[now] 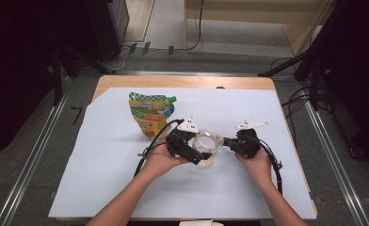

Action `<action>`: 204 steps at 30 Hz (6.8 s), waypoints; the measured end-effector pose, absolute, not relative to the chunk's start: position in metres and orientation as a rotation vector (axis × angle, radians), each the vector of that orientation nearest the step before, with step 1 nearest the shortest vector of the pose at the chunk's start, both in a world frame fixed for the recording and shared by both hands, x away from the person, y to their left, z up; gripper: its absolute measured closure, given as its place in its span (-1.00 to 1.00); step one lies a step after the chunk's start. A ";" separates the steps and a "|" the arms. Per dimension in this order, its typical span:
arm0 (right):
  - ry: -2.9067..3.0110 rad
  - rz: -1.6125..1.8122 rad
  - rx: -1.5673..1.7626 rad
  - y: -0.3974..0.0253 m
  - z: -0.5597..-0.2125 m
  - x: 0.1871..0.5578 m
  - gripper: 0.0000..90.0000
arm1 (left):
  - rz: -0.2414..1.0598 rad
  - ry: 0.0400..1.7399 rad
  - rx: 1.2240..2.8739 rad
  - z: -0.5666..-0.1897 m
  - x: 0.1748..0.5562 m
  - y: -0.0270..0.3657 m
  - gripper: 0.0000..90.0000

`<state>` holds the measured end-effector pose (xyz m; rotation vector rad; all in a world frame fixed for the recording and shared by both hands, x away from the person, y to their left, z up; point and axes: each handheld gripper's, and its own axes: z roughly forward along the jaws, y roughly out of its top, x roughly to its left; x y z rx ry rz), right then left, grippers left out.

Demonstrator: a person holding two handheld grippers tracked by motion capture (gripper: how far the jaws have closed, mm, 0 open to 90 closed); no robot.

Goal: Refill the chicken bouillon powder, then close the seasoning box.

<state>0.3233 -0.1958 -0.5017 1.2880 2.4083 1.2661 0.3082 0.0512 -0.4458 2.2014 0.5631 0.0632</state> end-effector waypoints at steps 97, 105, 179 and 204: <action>2.380 1.308 1.257 -0.209 -0.484 0.276 0.67 | -0.185 0.531 2.206 -0.402 0.332 0.047 0.20; 2.441 1.358 1.197 -0.202 -0.485 0.252 0.36 | -0.202 0.529 2.175 -0.395 0.328 0.070 0.09; 2.739 1.435 0.789 -0.123 -0.487 0.223 0.13 | 0.048 0.904 2.063 -0.398 0.336 0.258 -0.05; 2.750 1.416 0.771 -0.115 -0.494 0.215 0.11 | 0.127 0.920 2.070 -0.408 0.371 0.236 0.05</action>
